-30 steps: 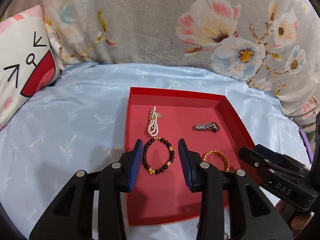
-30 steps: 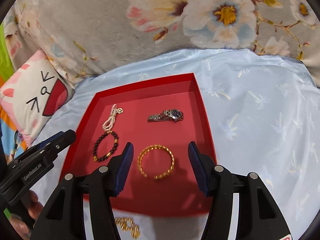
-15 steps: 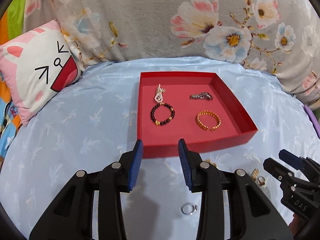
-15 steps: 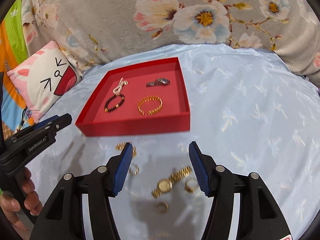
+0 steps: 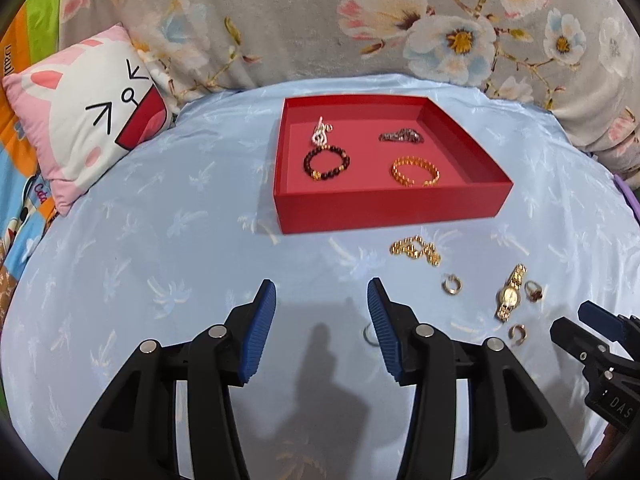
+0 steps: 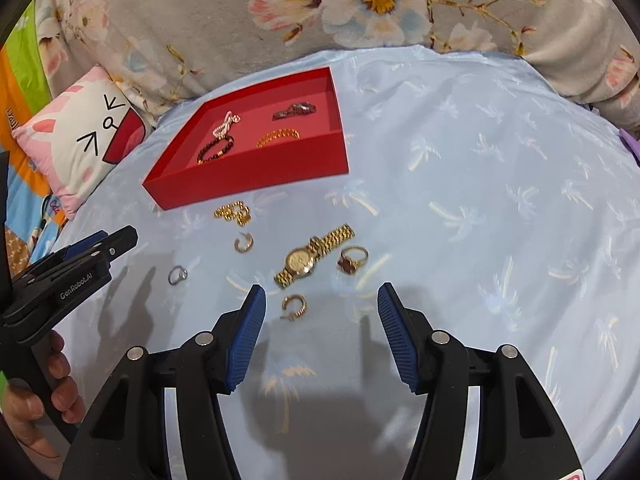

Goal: Organize jewelry
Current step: 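Withdraw both tools from the box toward the remaining jewelry, then move the left tool onto the silver ring while the right tool approaches the gold watch, then close the left tool on the silver ring while the right tool grasps the gold watch, then carry the silver ring and gold watch into the red box and open both tools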

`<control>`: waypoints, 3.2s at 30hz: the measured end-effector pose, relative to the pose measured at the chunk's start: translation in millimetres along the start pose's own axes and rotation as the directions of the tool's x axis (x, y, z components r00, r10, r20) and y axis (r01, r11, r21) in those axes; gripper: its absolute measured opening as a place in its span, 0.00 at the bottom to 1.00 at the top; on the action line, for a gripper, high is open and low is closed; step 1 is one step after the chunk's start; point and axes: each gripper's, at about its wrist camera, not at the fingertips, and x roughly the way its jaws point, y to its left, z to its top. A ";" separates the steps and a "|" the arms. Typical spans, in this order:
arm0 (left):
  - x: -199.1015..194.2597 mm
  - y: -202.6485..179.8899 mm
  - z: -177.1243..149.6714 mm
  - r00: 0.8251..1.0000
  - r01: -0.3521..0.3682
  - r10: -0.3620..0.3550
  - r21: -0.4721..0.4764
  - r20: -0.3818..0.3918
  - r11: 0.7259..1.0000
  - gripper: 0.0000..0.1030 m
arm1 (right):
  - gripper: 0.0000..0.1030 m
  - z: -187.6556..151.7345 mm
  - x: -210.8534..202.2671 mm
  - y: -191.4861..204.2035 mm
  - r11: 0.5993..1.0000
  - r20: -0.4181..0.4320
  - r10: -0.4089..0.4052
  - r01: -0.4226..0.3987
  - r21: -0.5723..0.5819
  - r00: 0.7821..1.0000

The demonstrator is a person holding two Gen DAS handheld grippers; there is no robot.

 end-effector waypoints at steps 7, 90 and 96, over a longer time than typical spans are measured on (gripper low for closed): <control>4.2 2.7 -13.4 1.000 0.003 -0.003 -0.006 -0.027 1.000 0.46 | 0.54 -1.8 10.8 -0.6 1.000 -0.018 0.006 -0.006 0.004 1.000; -8.3 -7.7 4.7 0.984 0.176 -0.176 -0.004 -0.014 0.984 0.22 | 0.21 36.7 -20.0 23.8 0.993 0.077 0.114 -0.111 -0.041 0.990; -24.2 -2.3 56.4 0.981 0.180 -0.180 0.007 0.071 0.984 0.22 | 0.21 93.2 -30.2 31.9 0.987 0.135 0.152 -0.144 -0.069 0.979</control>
